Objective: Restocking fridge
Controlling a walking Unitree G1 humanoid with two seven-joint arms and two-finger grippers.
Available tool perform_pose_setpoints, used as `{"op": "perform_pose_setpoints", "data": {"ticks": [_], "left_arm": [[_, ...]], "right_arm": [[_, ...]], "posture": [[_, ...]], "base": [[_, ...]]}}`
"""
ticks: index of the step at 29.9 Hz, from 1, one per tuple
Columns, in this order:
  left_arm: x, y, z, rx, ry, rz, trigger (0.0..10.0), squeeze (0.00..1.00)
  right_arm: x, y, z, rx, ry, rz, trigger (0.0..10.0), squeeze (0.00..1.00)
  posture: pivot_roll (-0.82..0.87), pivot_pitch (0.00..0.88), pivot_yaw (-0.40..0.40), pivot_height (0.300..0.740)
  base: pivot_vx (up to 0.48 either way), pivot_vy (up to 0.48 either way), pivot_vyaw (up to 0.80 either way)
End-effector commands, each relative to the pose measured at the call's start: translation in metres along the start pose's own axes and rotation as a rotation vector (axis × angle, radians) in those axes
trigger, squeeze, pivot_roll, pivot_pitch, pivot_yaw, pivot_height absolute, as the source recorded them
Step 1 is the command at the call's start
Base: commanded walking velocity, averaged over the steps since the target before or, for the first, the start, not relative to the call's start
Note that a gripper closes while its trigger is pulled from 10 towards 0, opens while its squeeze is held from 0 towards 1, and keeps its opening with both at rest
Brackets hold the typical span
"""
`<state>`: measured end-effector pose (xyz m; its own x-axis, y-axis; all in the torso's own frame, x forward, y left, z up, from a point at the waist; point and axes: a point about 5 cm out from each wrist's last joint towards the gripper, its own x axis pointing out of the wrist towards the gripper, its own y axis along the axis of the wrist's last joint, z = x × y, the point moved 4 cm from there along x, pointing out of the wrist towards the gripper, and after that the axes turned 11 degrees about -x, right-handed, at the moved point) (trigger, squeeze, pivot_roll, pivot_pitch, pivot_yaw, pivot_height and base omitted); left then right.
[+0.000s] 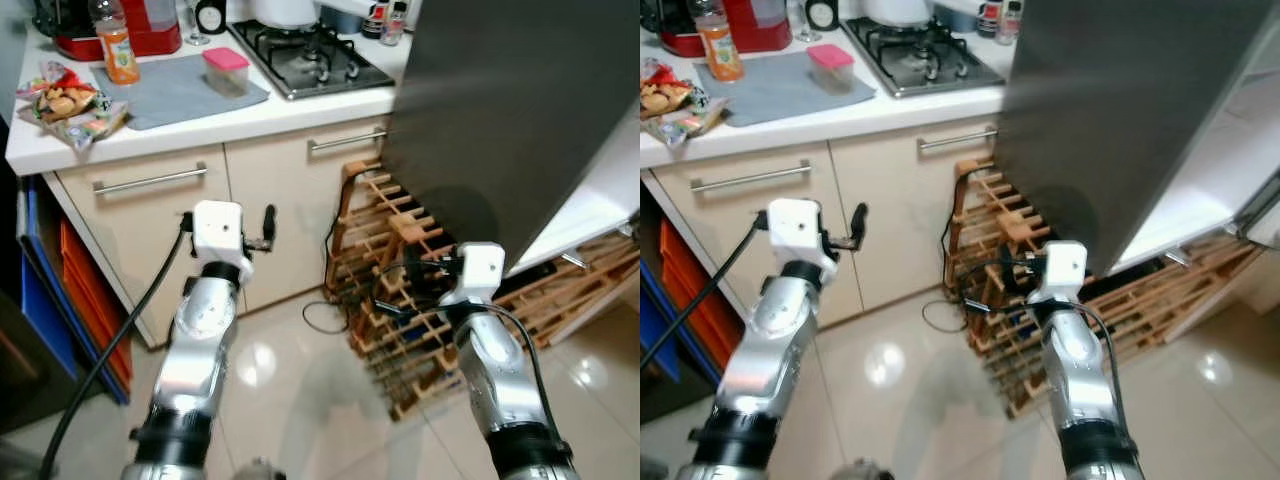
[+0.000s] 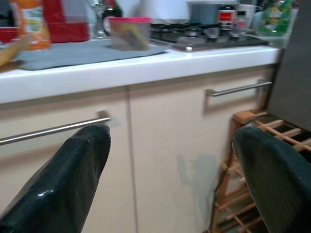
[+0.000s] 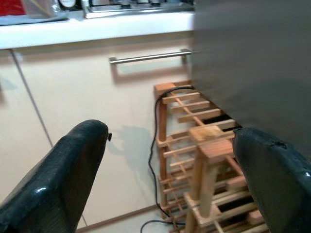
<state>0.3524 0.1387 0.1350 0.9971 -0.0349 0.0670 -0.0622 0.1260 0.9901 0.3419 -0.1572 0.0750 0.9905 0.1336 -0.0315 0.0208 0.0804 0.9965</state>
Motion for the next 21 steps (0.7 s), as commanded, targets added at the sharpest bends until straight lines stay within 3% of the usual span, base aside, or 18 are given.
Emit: {"op": "perform_pose_setpoints", "data": {"ticks": [1,3,13,21], "left_arm": [[0.0024,0.0016,0.0073,-0.003,-0.017,0.011,10.0,0.0],[0.0034,0.0032,0.008,0.008,-0.019,0.019,10.0,0.0],[0.0051,0.0018,0.0016,0.033,0.028,0.012,10.0,0.0],[0.0077,0.0018,0.0053,0.067,0.022,0.006,10.0,0.0]], "right_arm": [[-0.0005,-0.0018,0.0035,-0.018,-0.012,-0.008,10.0,0.0],[0.0007,-0.0021,0.0033,-0.021,-0.019,-0.012,10.0,0.0],[0.0028,0.0014,0.0008,-0.035,-0.01,0.003,10.0,0.0],[0.0045,0.0062,-0.0016,-0.042,-0.006,0.024,10.0,0.0]], "posture": [[-0.04,0.0,-0.033,0.74],[-0.04,0.0,-0.033,0.74],[-0.04,0.0,-0.038,0.74],[-0.05,0.0,-0.034,0.74]], "base": [[0.0,0.0,0.63],[0.0,0.0,0.63],[0.0,-0.473,0.59],[0.0,-0.455,0.58]]}}
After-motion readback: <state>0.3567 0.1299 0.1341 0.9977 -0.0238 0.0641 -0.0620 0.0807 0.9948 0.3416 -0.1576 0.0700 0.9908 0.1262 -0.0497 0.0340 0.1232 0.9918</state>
